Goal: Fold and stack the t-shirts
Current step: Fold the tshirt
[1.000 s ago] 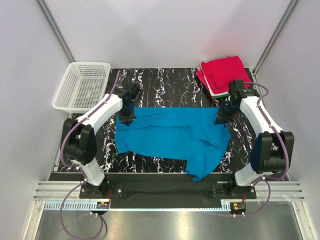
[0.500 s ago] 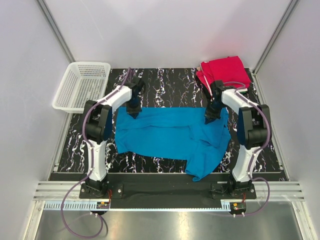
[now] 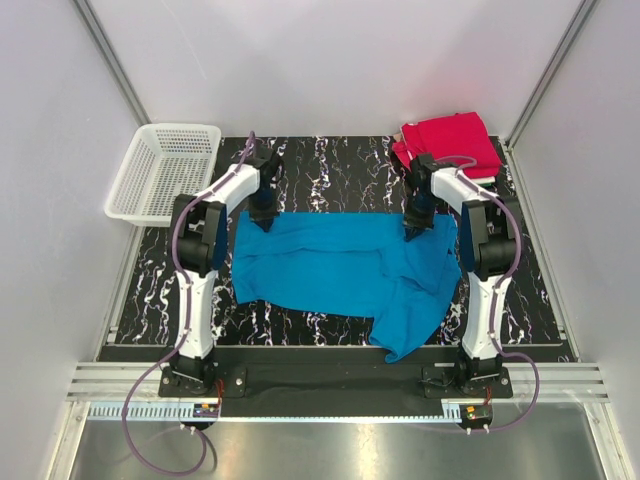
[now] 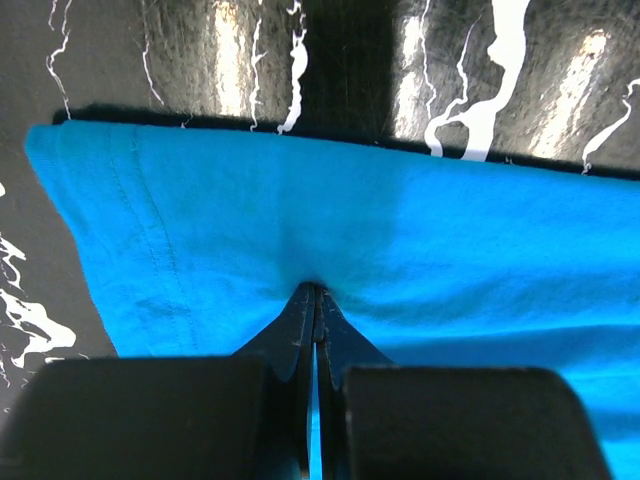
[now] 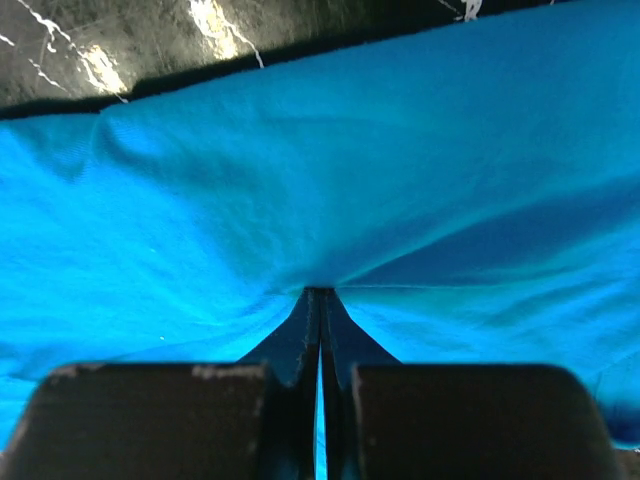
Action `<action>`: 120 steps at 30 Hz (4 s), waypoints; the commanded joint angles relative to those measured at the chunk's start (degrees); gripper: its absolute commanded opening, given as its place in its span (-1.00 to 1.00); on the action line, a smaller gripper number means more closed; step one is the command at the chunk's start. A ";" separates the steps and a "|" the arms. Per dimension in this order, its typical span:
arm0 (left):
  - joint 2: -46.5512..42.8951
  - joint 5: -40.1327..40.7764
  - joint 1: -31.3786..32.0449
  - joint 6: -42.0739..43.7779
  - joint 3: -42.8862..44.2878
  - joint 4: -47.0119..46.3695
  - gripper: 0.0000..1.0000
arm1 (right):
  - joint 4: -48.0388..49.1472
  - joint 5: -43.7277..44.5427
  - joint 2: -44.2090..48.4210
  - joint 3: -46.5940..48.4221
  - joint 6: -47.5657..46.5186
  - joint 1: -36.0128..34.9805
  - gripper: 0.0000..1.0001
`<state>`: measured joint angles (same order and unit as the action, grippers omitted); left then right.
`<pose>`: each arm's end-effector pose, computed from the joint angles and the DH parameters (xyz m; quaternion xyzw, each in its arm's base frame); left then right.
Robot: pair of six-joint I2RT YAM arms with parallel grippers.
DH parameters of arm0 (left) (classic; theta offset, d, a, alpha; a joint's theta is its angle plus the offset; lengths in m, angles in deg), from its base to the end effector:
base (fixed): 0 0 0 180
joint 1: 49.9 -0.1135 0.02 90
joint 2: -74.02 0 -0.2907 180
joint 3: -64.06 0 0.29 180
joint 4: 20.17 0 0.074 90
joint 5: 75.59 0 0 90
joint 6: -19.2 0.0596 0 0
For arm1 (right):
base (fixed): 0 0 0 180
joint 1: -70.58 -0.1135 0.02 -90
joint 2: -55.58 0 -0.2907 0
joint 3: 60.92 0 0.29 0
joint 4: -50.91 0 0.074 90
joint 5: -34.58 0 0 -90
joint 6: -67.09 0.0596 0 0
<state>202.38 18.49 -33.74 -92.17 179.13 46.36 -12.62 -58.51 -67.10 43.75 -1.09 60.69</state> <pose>0.4874 -0.1368 0.1434 -0.0484 0.9943 0.0050 0.0954 0.4648 0.0843 0.1365 0.1016 0.9917 0.0460 0.0636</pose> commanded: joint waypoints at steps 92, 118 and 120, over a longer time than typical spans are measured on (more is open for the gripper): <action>11.12 2.52 -7.64 -9.22 22.99 19.77 -1.00 | -17.05 -7.19 -25.25 42.89 -2.93 2.77 -1.00; 6.77 -3.20 -9.84 -5.79 22.57 10.73 0.13 | -16.19 -3.77 -17.63 38.78 -2.75 1.54 -0.50; 3.67 -3.72 -9.84 -4.92 18.52 7.12 0.16 | -14.94 -3.15 -14.37 36.74 -2.67 1.54 -0.39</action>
<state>215.14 16.52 -43.42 -99.03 202.17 61.94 -29.61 -63.78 -90.44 84.21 -3.32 62.85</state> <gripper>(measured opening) 0.569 0.280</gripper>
